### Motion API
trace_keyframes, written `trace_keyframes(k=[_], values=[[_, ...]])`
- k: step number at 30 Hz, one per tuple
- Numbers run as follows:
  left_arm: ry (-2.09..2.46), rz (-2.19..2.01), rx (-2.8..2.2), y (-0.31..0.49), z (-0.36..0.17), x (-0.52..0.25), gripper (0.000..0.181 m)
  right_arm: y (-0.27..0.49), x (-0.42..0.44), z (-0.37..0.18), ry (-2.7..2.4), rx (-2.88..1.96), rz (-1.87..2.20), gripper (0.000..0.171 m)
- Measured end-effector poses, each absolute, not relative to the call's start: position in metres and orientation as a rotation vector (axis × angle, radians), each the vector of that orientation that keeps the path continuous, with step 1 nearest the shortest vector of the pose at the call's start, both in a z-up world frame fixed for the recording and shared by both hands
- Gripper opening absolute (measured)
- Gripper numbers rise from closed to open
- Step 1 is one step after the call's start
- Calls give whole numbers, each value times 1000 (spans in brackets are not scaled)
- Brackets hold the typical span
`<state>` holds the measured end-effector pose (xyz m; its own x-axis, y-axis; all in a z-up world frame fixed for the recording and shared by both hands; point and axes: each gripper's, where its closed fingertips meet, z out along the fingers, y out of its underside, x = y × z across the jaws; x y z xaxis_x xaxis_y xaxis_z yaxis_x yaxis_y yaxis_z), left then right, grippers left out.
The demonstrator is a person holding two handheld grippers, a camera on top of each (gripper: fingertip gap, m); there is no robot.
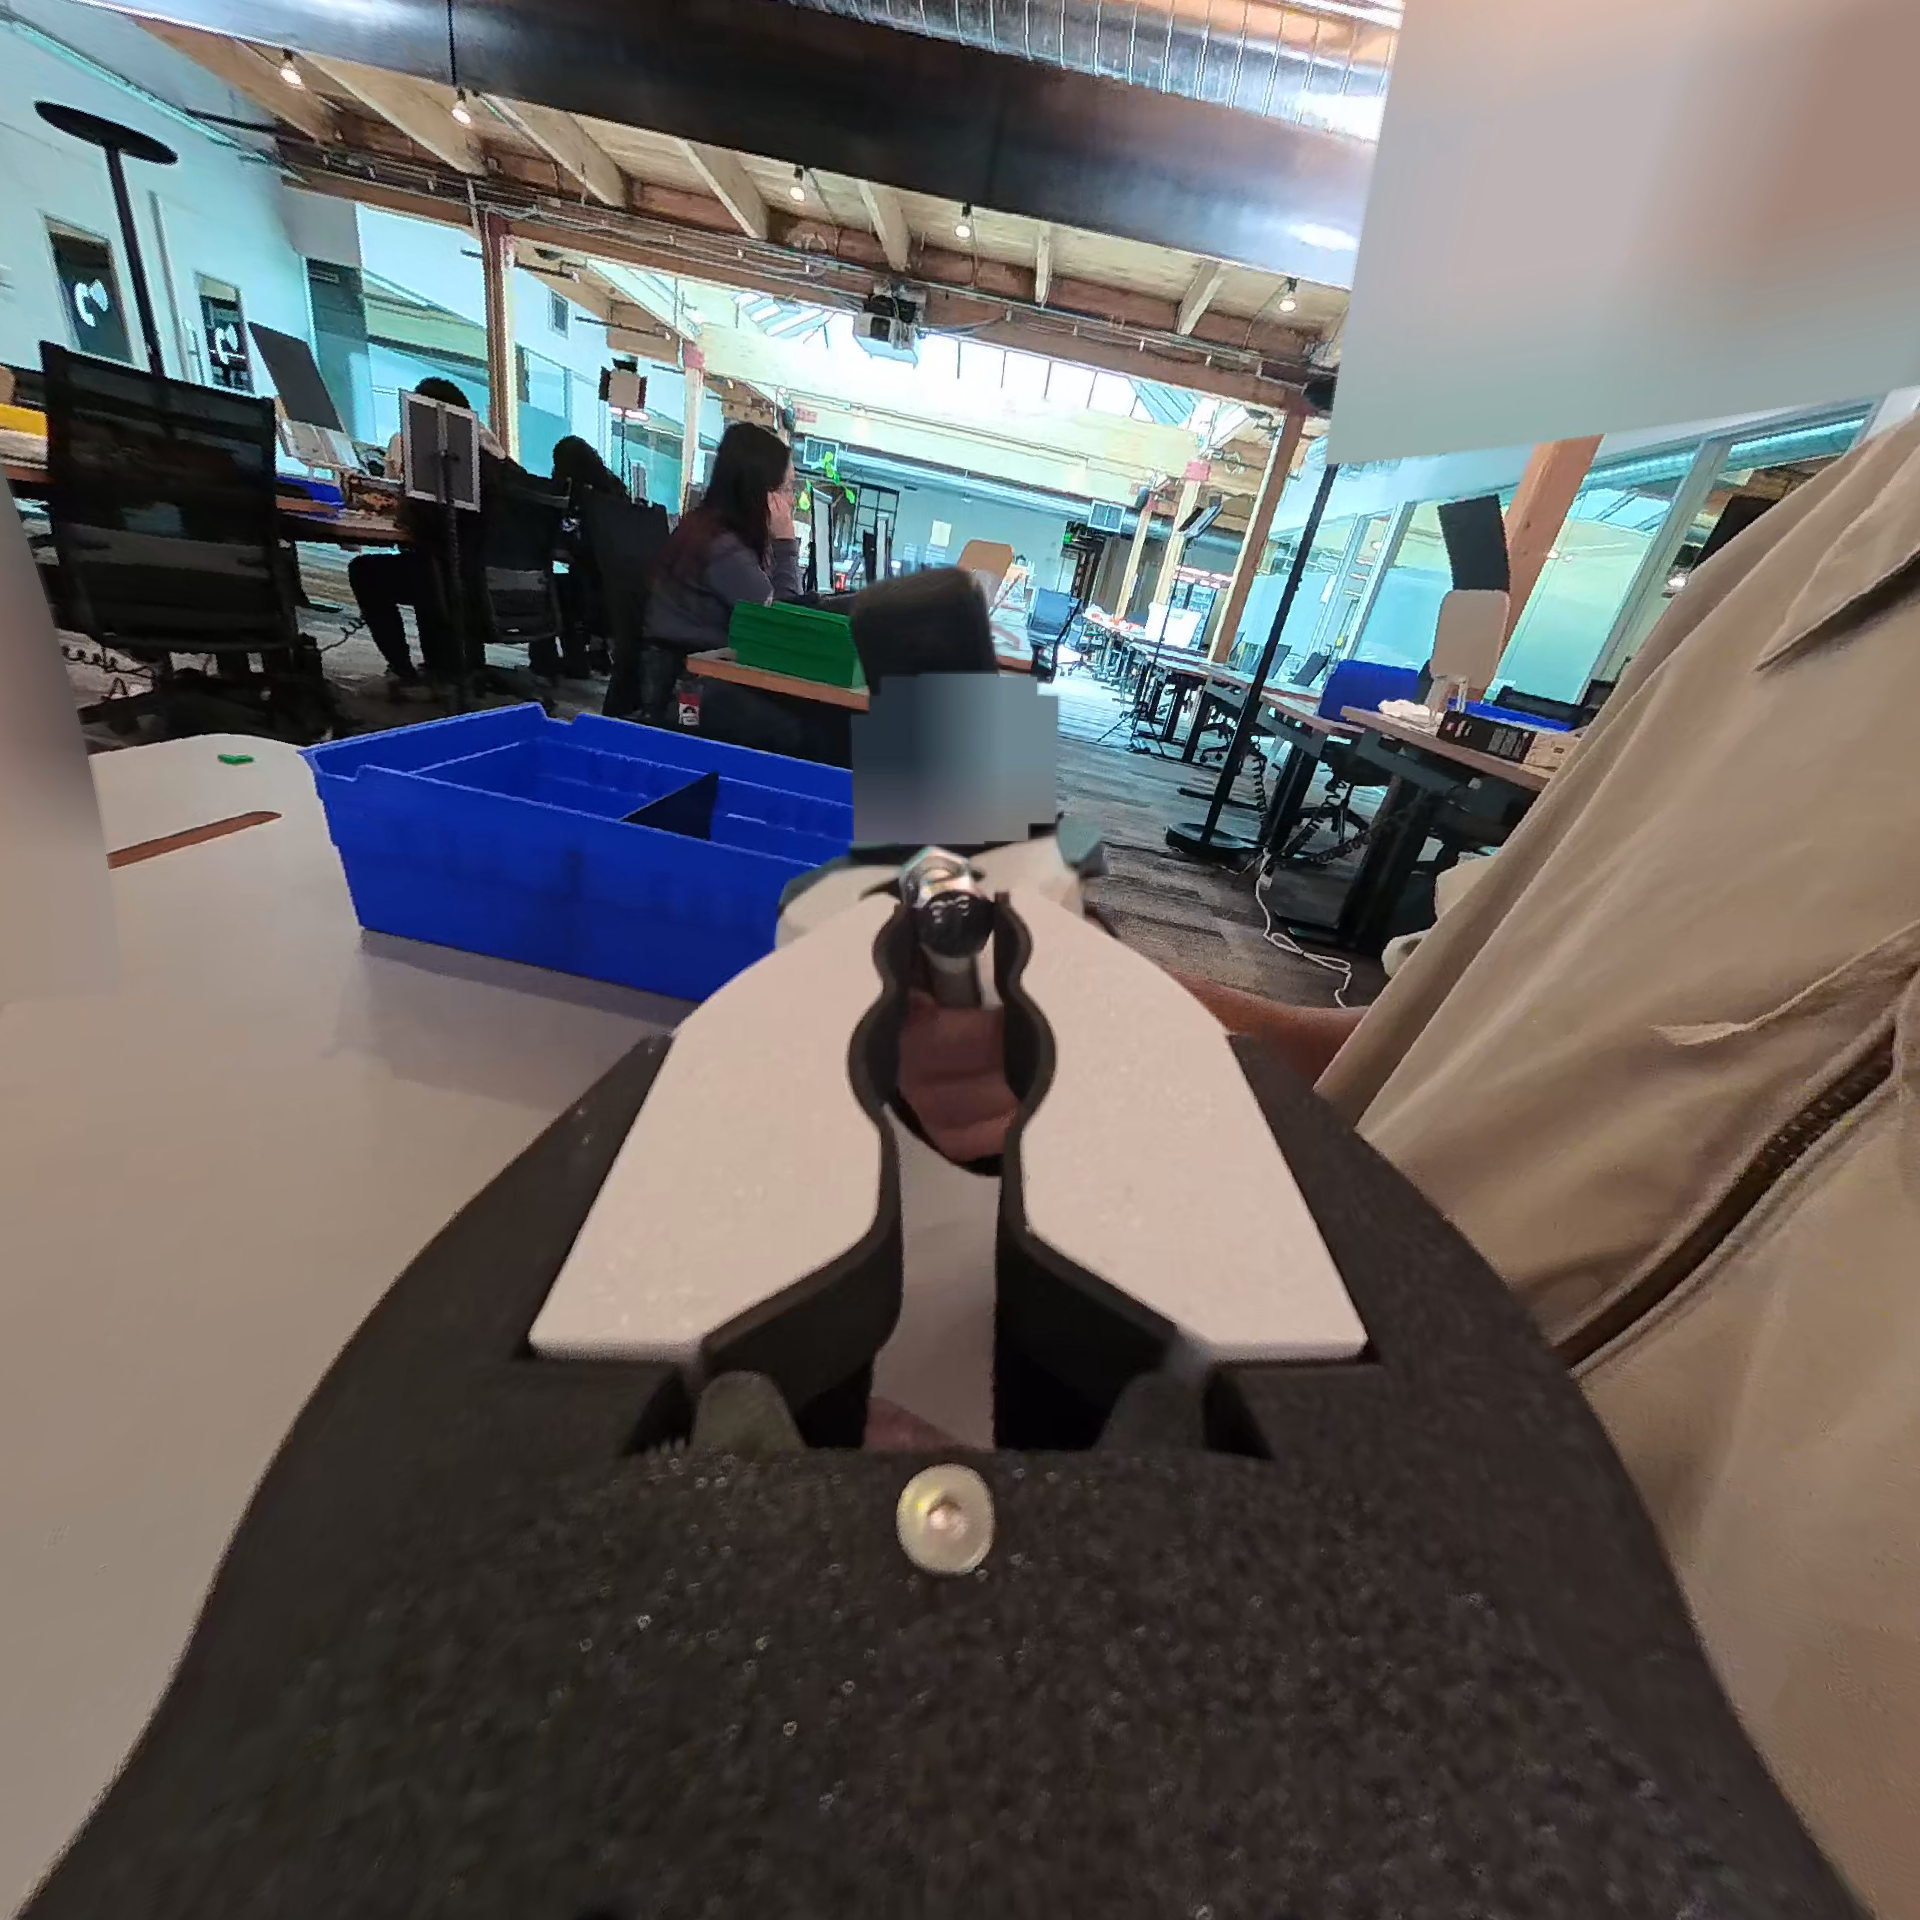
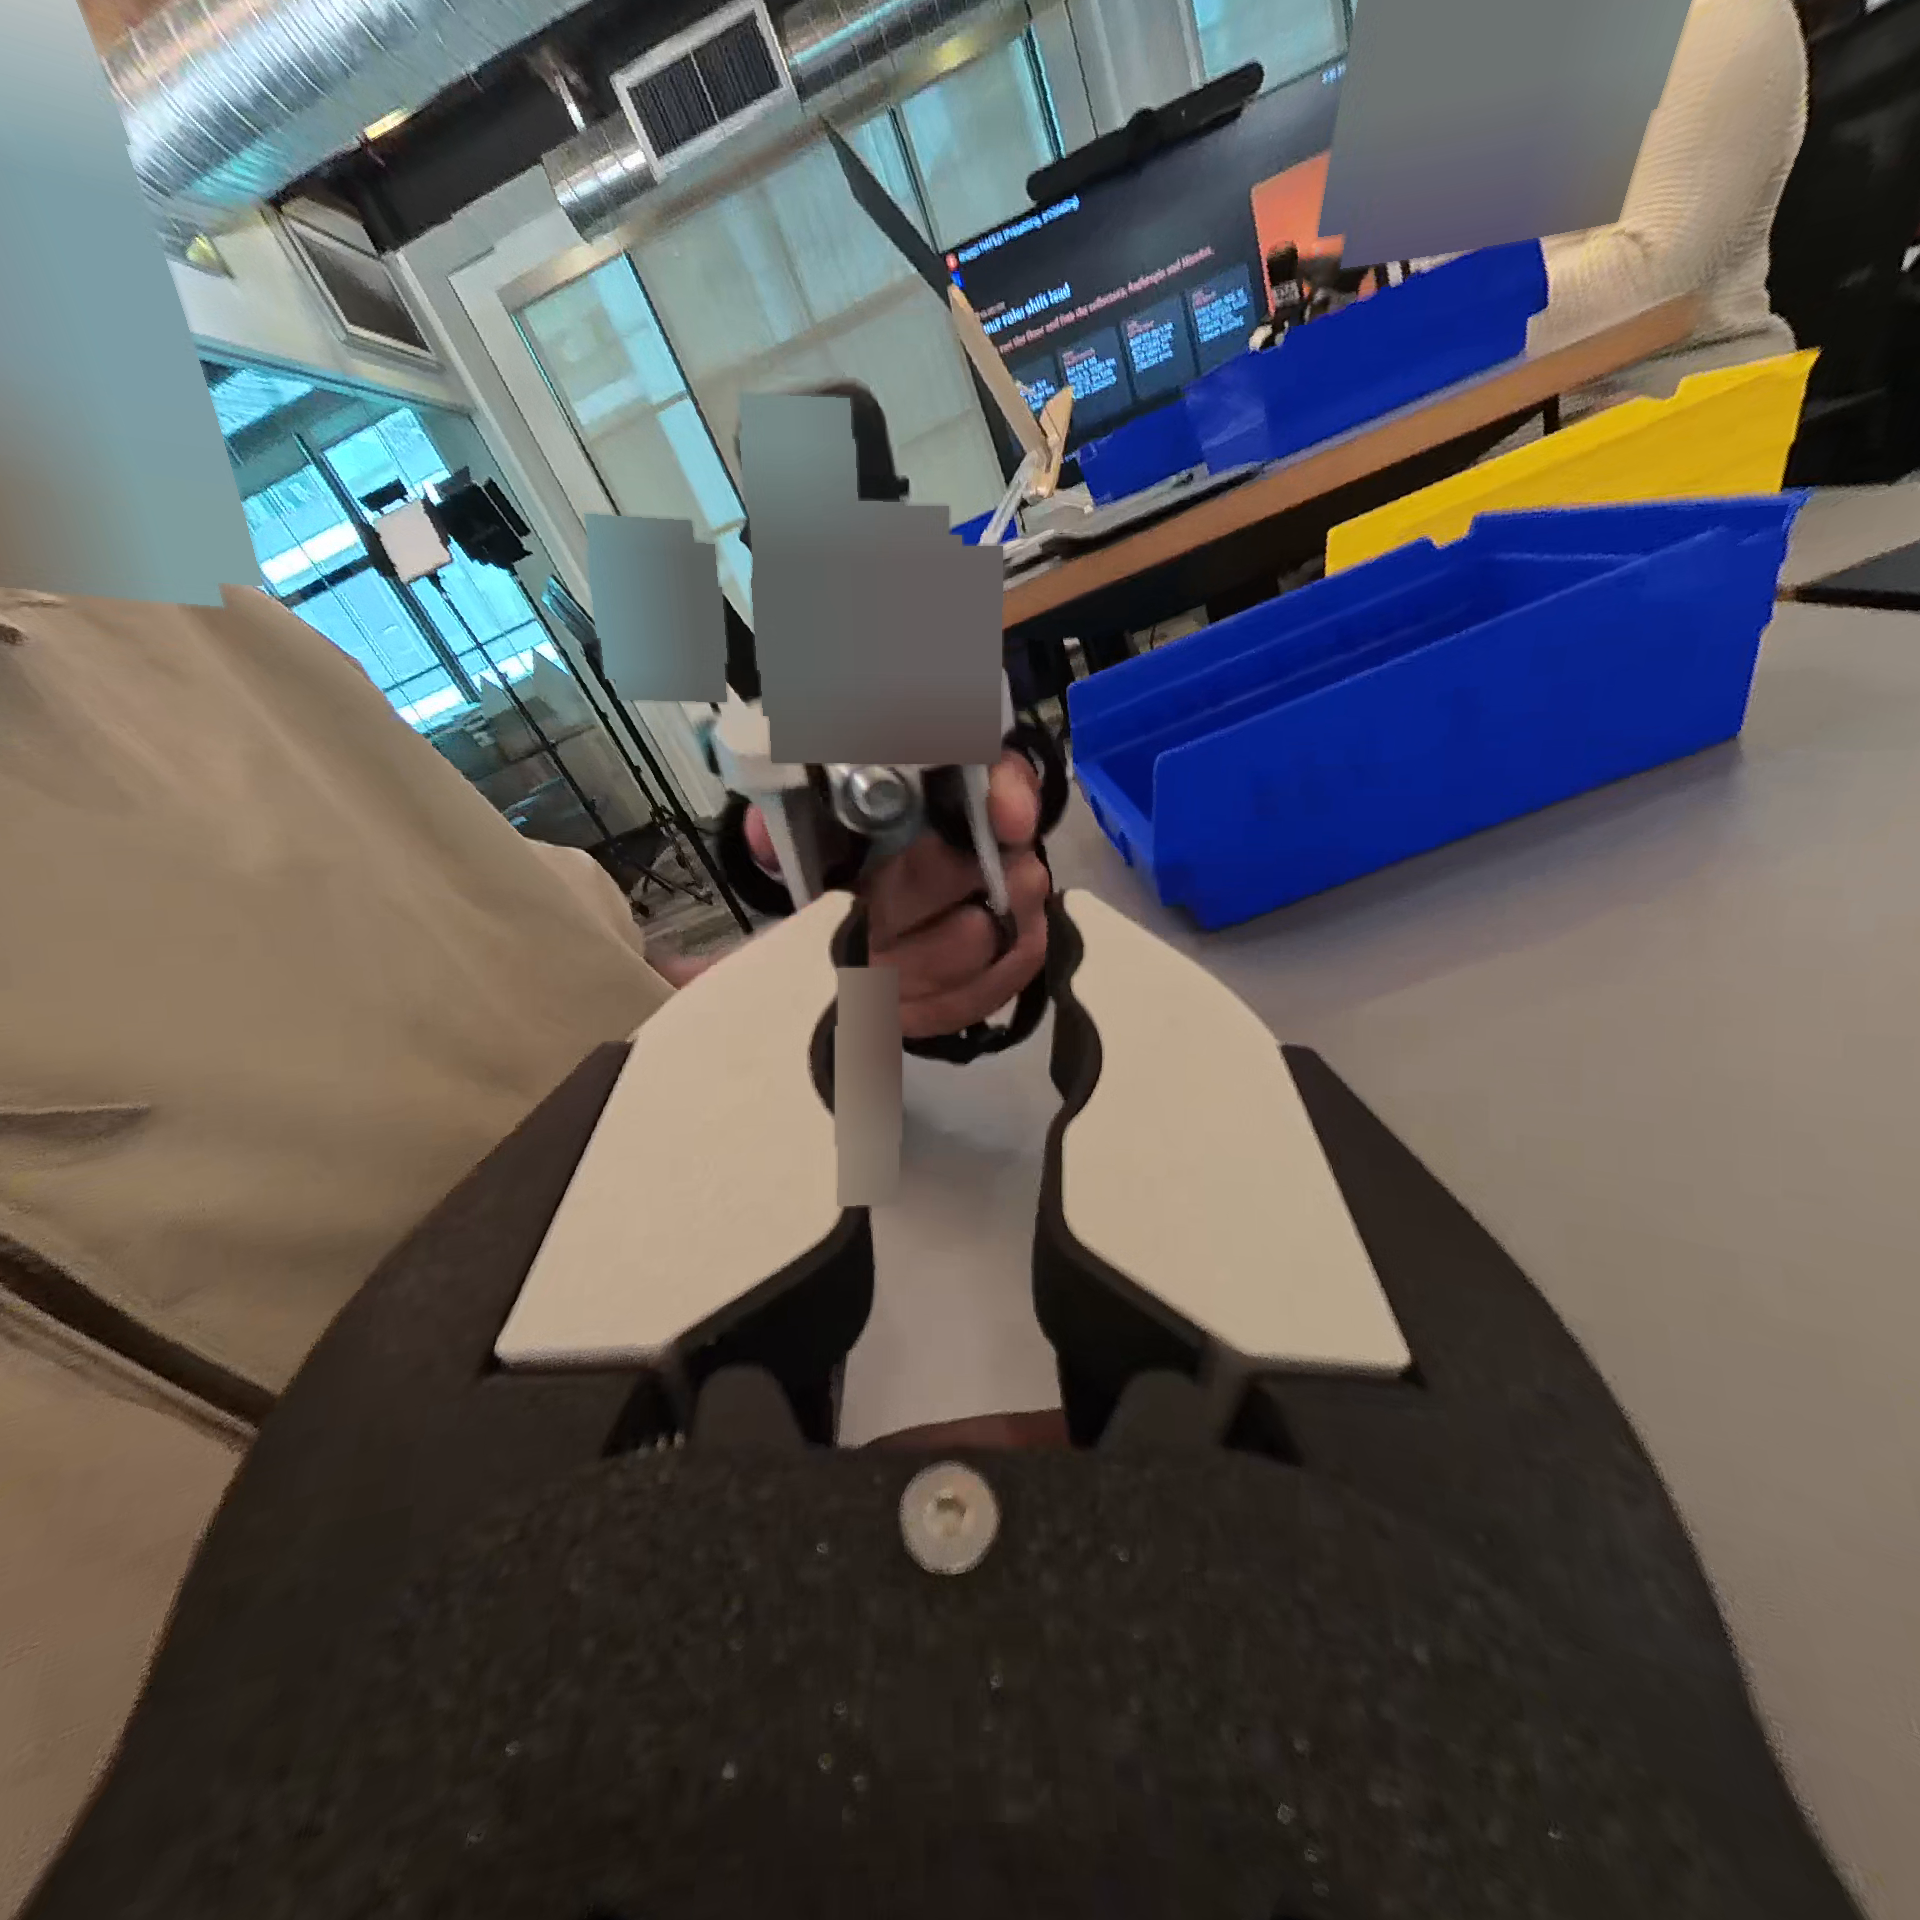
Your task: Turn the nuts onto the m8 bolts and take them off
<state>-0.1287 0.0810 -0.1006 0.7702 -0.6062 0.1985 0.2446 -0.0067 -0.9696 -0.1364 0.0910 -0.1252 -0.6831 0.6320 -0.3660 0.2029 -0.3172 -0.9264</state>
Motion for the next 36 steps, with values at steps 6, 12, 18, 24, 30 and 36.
trace_keyframes(k=[6, 12, 18, 24, 30, 36], values=[[313, -701, -1440, 81, -108, -126, 15, 94, -138, -102, -1619, -983, 2056, 33], [327, -710, -1413, 78, -98, -126, 15, 86, -142, -137, -1683, -1082, 2031, 32], [327, -691, -1440, 78, -106, -128, 15, 89, -135, -115, -1642, -1013, 2062, 34], [335, -705, -1439, 77, -107, -124, 15, 86, -140, -110, -1680, -990, 2012, 34], [345, -714, -1414, 75, -98, -125, 15, 78, -141, -142, -1719, -1076, 2009, 32], [343, -712, -1440, 75, -107, -125, 15, 84, -133, -109, -1665, -971, 2049, 34]])
